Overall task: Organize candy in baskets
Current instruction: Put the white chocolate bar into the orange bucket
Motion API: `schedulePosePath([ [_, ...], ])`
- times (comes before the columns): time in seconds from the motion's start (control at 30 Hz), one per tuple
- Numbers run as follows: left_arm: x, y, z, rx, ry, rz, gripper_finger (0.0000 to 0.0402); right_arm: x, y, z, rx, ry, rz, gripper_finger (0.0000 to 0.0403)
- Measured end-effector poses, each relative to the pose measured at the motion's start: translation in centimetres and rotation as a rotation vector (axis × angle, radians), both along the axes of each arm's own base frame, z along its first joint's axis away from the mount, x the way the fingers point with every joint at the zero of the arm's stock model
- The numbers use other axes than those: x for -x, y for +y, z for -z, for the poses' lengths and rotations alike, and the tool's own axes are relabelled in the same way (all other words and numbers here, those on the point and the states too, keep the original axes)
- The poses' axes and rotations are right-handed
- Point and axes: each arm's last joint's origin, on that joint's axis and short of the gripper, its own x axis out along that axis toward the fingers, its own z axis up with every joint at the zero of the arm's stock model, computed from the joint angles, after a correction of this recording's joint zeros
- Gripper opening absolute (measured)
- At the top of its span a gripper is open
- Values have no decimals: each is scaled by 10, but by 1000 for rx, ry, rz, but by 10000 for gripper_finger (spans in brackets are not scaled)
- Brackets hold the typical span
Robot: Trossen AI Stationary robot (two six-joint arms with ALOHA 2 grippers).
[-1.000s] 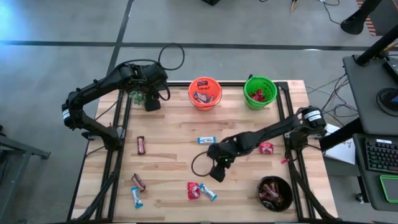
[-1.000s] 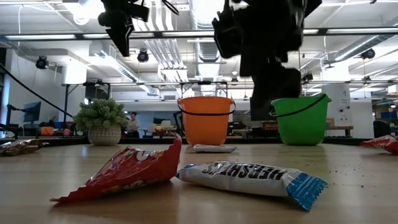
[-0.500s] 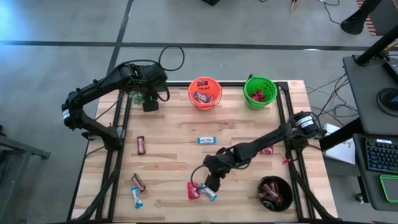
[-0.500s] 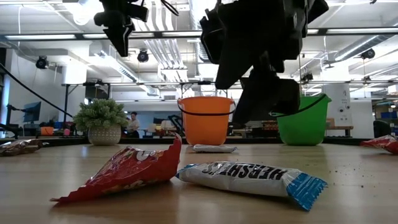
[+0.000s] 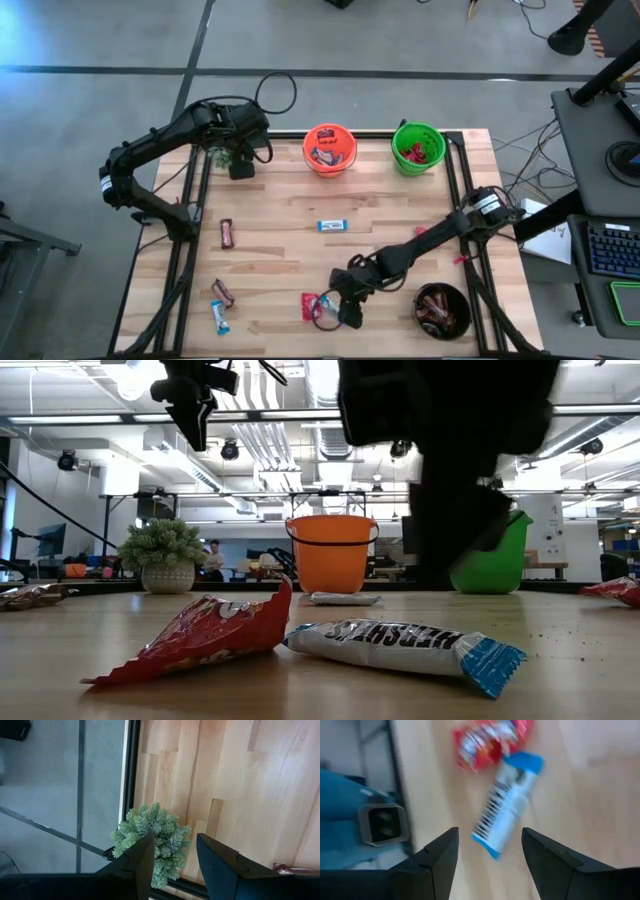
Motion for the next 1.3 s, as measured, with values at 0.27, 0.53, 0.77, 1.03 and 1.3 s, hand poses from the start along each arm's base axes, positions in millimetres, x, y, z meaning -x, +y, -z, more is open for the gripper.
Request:
schedulePosePath([
  [0.27, 0, 0, 0, 1, 0, 0, 129, 3, 1, 7, 98, 4, 10, 208],
  [0.53, 0, 0, 0, 1, -1, 1, 130, 4, 2, 7, 144, -11, -16, 208],
  [0.77, 0, 0, 0, 1, -1, 1, 129, 3, 10, 2, 142, -61, -31, 208],
  [1.03, 0, 0, 0, 2, -1, 2, 129, 2, 21, 9, 154, -94, -7, 208],
  [1.3, 0, 0, 0, 2, -1, 2, 129, -11, 43, 27, 175, -47, -60, 208],
])
